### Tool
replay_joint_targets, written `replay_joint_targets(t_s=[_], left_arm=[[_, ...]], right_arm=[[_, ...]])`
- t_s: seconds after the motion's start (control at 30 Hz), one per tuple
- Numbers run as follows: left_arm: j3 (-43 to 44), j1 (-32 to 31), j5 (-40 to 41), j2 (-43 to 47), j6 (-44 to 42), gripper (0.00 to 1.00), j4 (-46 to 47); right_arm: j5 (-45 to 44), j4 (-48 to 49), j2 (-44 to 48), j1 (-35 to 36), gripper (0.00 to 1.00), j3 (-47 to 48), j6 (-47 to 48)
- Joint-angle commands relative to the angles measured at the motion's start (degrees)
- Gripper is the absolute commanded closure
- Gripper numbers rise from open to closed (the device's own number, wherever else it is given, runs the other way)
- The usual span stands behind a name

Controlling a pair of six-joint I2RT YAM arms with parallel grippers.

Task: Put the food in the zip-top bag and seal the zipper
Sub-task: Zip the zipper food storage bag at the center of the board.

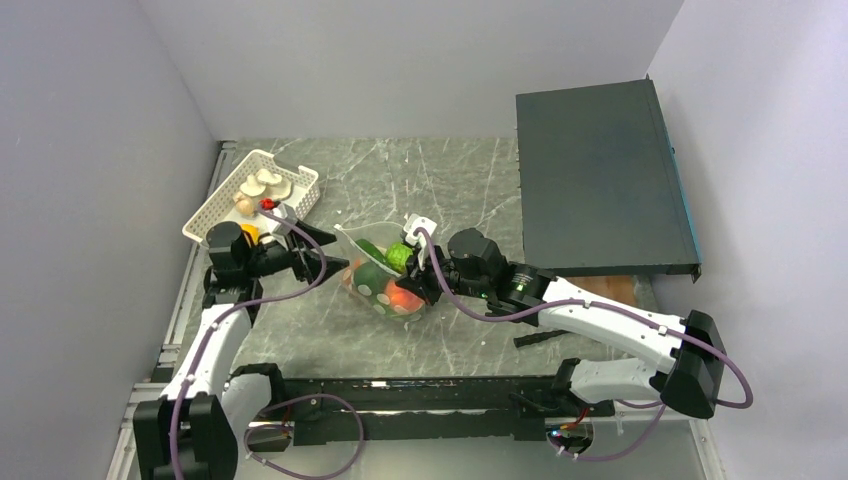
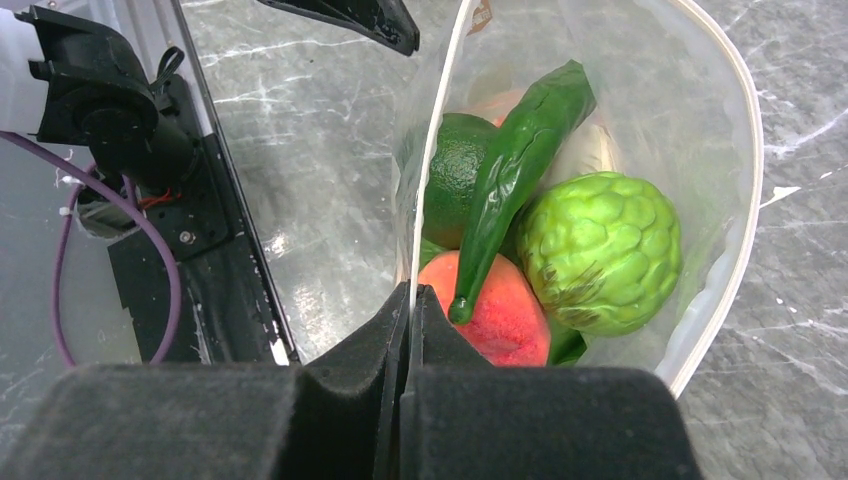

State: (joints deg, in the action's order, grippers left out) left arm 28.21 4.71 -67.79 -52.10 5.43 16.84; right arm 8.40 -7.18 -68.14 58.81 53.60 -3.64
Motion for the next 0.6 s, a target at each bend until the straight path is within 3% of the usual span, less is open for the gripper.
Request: replay_joint_targets(t_s=[0.0,0.13,0.3,0.47,0.57], left_arm=[[1.8,0.3,-7.7,-1.5,1.1,0.21,6.8],[0.6,0.3,-6.0,-1.3,2.1,0.21,11.7],[2.8,0.3,-9.1,-7.5,4.7,0.27,15.7],[3.0,-0.1,-8.6,-7.4,3.3,0.42,15.0],[2.7,-1.2,-5.9,-3.8,-2.1,0.51,8.8]], right_arm=[[-0.4,1.4,1.8,-0.2,1.0,0.2,0.4],[0.3,1.1,0.8,-0.2,1.0,1.4,0.6],[0.7,0.0,-0.9,-0.2,1.0,2.8,0.8],[0.3,-1.3,-2.1,-0.2,1.0,3.9,1.0],[0.0,-1.7,-2.0,-0.2,1.0,4.2,1.0]])
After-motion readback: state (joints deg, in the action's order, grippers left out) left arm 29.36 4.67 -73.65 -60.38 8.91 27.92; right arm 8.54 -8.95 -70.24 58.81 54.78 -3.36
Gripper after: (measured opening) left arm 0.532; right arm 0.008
